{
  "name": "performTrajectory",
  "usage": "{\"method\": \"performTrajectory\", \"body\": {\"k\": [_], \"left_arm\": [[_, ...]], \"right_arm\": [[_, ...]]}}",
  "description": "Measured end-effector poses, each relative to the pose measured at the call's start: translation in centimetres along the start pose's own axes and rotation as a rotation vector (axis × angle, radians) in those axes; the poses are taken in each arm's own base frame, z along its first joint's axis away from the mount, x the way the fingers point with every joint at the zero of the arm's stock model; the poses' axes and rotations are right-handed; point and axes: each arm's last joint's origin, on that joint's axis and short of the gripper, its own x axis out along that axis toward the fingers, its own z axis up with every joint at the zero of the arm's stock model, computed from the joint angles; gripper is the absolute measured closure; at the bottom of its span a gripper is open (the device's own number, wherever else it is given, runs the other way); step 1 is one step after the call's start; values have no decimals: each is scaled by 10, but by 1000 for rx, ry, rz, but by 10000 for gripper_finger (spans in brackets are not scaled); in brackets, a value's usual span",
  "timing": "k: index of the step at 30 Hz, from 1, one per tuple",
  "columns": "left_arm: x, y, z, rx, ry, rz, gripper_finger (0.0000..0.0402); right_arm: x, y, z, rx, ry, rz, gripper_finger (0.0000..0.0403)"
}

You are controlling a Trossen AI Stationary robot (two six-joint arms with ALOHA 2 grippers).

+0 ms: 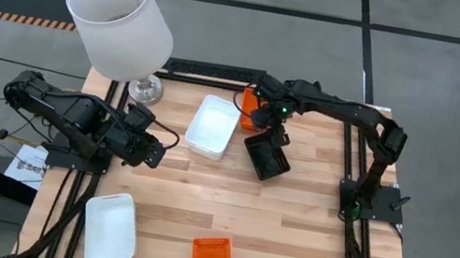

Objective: Stack baskets by color
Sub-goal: Stack the white bin on the top white bin

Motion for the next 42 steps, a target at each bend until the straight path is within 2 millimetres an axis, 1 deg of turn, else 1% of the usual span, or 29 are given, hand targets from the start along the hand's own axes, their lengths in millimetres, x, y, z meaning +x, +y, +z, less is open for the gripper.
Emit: {"method": "performTrajectory", "body": {"k": [2,6,8,10,12,14,16,19,24,28,31,33,37,39,42], "left_arm": [[0,0,0,1,4,-1,230],[0,0,-2,29,59,-15,230],[0,-1,-4,29,140,-35,230],[-1,0,-8,18,267,-51,230],[0,-3,-16,31,350,-49,230],[4,-6,-28,85,392,-38,230],[12,-10,-43,152,435,-11,230],[31,-9,-71,265,518,72,230],[57,6,-107,334,564,187,230],[66,18,-125,351,613,149,230],[68,21,-138,362,653,57,230],[70,22,-146,387,662,27,230],[77,33,-163,439,674,83,230],[83,38,-167,435,675,111,230],[90,40,-172,453,674,92,230]], "right_arm": [[-12,-4,2,58,-7,-10,195],[-43,-8,9,216,-22,-21,185],[-59,-7,12,291,-22,-17,184],[-74,-4,14,353,-15,-7,184],[-84,0,16,394,-9,4,186],[-90,3,18,419,-2,13,187],[-93,7,20,434,6,22,188],[-93,12,21,434,36,45,187],[-93,21,26,420,60,68,187],[-92,27,29,433,76,81,189],[-92,32,30,435,95,94,190],[-92,35,32,426,99,99,190],[-92,40,36,412,98,103,190],[-92,42,38,408,99,105,191],[-92,43,38,404,100,107,194]]}}
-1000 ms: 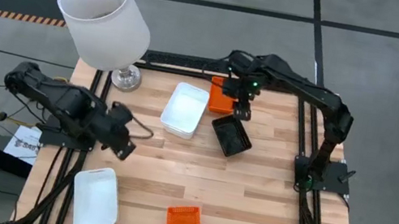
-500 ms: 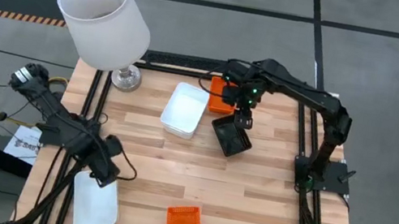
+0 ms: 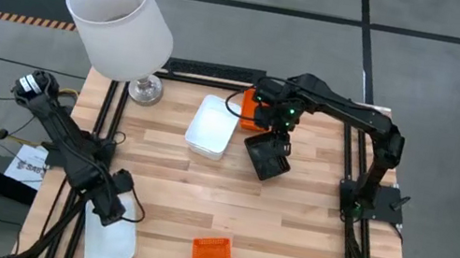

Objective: Stack baskets by color
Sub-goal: Stack the white bin on the top white bin

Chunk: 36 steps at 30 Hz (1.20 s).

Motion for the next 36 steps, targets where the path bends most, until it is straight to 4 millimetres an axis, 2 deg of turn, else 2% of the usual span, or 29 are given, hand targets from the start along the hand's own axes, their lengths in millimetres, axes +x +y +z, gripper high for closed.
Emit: {"method": "performTrajectory", "body": {"k": [3,7,12,15,21,26,29,33,36], "left_arm": [[11,5,2,-2,-12,22,230],[30,9,14,-39,-59,-17,230],[52,14,40,-94,-119,-156,230],[58,21,58,-163,-165,-196,230],[50,35,101,-350,-384,-250,230],[34,40,148,-458,-686,-418,230],[24,46,172,-487,-783,-539,230],[7,56,186,-506,-770,-646,230],[-13,57,190,-442,-761,-750,230]], "right_arm": [[0,0,0,3,1,0,195],[0,0,0,19,4,1,194],[0,3,-3,26,39,13,196],[-1,6,-3,31,37,13,197],[-16,15,-10,18,-10,2,196],[-30,18,-18,66,-58,-10,198],[-36,19,-21,102,-93,-17,201],[-42,21,-21,190,-146,-20,201],[-42,22,-20,255,-155,-15,198]]}}
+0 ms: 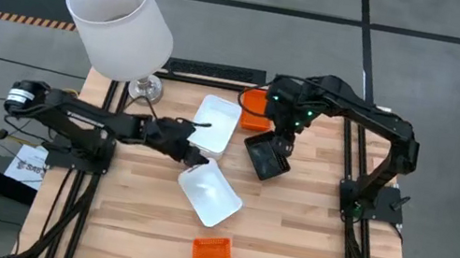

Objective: Stack baskets by color
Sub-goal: Stack the white bin on the top white bin

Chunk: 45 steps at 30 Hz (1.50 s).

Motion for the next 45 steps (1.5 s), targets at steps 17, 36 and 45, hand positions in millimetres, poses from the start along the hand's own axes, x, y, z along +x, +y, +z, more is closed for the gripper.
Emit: {"method": "performTrajectory", "body": {"k": [17,36,45], "left_arm": [[-131,-63,22,2,-69,-201,230],[-172,-46,16,-33,-231,-106,230],[-170,-45,15,-32,-216,-88,230]], "right_arm": [[99,78,32,413,-248,74,197],[257,104,34,311,48,-48,203],[268,113,29,296,76,-61,382]]}}
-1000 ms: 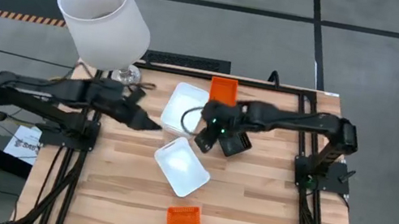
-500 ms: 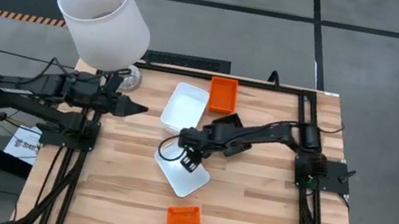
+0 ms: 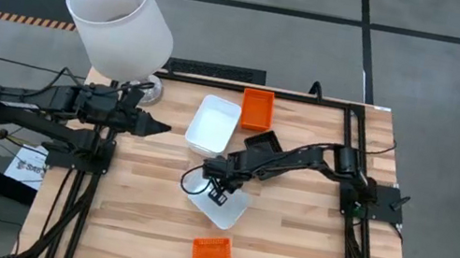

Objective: Stack baskets by color
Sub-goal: Stack the white bin on the top white bin

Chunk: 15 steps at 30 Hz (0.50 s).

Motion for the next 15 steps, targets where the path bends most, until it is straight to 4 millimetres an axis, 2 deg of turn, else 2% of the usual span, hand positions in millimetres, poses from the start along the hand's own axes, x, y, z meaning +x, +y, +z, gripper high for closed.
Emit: {"method": "performTrajectory", "body": {"k": [4,7,11,15], "left_arm": [[0,0,0,0,0,0,230],[0,0,0,1,0,0,230],[0,0,0,2,1,2,230],[-2,1,0,3,3,6,230]], "right_arm": [[-5,0,0,-4,25,-13,394],[-18,0,1,-32,22,-8,397],[-52,-3,2,-67,-6,11,400],[-96,-13,0,-68,-46,70,401]]}}
